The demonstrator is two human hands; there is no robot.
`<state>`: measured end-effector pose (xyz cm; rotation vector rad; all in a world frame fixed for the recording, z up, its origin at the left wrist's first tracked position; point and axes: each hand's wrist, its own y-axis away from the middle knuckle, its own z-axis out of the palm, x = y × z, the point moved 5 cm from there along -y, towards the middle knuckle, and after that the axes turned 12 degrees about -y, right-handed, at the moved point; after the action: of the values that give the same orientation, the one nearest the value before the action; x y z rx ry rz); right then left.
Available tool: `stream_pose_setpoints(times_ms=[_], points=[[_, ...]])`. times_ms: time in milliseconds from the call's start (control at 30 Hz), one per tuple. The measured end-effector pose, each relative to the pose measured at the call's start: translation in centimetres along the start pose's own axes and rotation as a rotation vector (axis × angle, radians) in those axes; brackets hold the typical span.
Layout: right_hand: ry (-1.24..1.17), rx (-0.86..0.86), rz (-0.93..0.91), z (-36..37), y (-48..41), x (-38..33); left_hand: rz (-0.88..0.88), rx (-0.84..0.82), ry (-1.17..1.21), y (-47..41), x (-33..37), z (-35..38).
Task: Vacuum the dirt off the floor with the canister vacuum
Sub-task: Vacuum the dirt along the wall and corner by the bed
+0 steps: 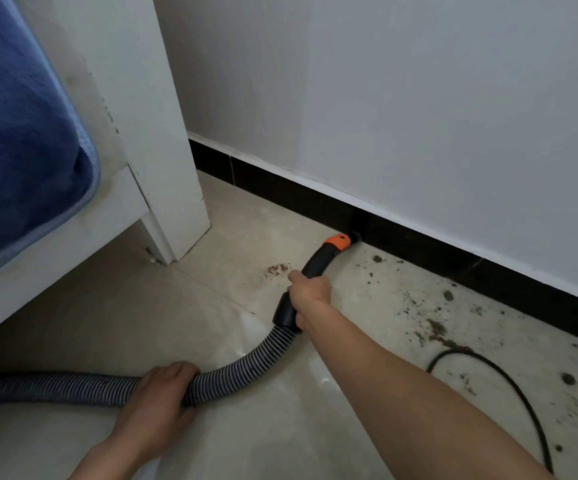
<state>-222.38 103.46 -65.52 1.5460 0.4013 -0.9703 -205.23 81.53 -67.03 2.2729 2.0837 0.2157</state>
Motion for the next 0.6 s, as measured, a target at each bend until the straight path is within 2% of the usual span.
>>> stream_pose_setpoints(times_ms=[467,600], points=[[-0.115,0.127,0.014,-5.1,0.4,0.0,0.02,-0.043,0.021,-0.8,1.3,0.5],[-0.121,0.043,0.028,-4.5,0.7,-0.3,0.026,-0.047,0.044,-0.2,1.5,-0.1]])
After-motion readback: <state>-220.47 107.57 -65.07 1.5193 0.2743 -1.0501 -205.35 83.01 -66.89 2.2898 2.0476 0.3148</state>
